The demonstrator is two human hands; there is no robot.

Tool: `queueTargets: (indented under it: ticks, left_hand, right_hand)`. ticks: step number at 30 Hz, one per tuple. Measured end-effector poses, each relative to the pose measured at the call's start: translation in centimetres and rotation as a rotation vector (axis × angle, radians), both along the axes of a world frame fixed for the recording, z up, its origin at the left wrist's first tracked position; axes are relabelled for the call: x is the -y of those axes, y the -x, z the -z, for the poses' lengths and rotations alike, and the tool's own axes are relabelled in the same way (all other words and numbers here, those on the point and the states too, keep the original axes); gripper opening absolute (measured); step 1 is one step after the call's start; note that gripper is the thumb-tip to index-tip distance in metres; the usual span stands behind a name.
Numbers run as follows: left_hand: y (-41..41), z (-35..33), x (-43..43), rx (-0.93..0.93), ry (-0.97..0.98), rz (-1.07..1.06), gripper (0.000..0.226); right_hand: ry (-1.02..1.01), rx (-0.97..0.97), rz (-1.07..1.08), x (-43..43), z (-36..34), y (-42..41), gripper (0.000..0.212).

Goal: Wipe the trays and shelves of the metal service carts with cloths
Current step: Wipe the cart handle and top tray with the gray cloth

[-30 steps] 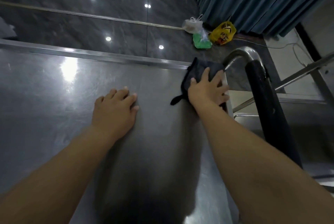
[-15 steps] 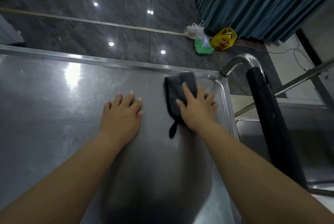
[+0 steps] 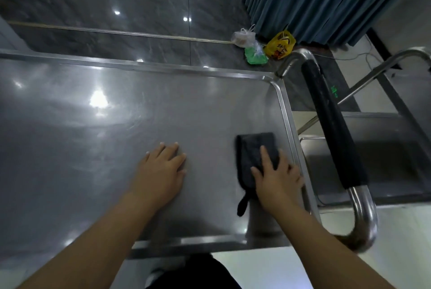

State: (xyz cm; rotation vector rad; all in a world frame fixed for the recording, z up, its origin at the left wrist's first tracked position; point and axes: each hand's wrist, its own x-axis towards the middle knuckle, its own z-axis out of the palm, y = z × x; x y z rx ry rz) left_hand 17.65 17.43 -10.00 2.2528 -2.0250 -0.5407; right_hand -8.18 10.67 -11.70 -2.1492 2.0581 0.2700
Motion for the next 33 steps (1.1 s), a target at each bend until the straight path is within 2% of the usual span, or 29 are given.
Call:
queueTargets:
  ticks: [2, 3, 6, 8, 11, 15, 20, 25, 30, 33]
  left_hand:
    - [-0.3, -0.1, -2.6, 0.004, -0.005, 0.000, 0.043]
    - [-0.4, -0.2, -3.9, 0.007, -0.002, 0.003, 0.043]
    - [-0.8, -0.5, -7.4, 0.005, 0.033, 0.019, 0.040]
    - [-1.0, -0.4, -9.7, -0.010, 0.057, 0.029, 0.037]
    - [-1.1, -0.4, -12.8, -0.016, 0.059, 0.049, 0.036]
    - [-1.2, -0.6, -16.9, -0.057, 0.113, 0.045, 0.029]
    - [-1.7, -1.0, -21.0, -0.086, 0.156, 0.057, 0.034]
    - [-2.3, -1.1, -25.9, -0.144, 0.179, -0.062, 0.030]
    - [-2.3, 0.3, -31.7, -0.150, 0.076, -0.233, 0.033]
    - [-2.3, 1.5, -35.0, -0.147, -0.011, -0.319, 0.035]
  right_hand:
    - [-0.037, -0.006, 0.207, -1.9, -0.6, 0.9, 0.067]
    - [-0.067, 0.003, 0.229, -3.0, -0.9, 0.9, 0.074]
    - [-0.154, 0.007, 0.114, -7.1, -1.2, 0.5, 0.098]
    - [-0.120, -0.042, 0.022, -9.6, -1.4, 0.1, 0.091]
    - [0.008, -0.080, 0.007, -12.3, -2.0, -0.4, 0.063]
    - [0.061, -0.046, -0.081, -14.9, -2.9, -1.5, 0.043]
    - [0.033, 0.212, -0.236, -19.4, -4.1, -3.4, 0.041]
    - [-0.062, 0.394, -0.358, -23.3, -4.0, -5.0, 0.042]
    - [-0.167, 0.451, -0.404, -25.8, -2.7, -5.1, 0.043]
    - [-0.242, 0.391, -0.445, -27.5, -1.3, -5.1, 0.042]
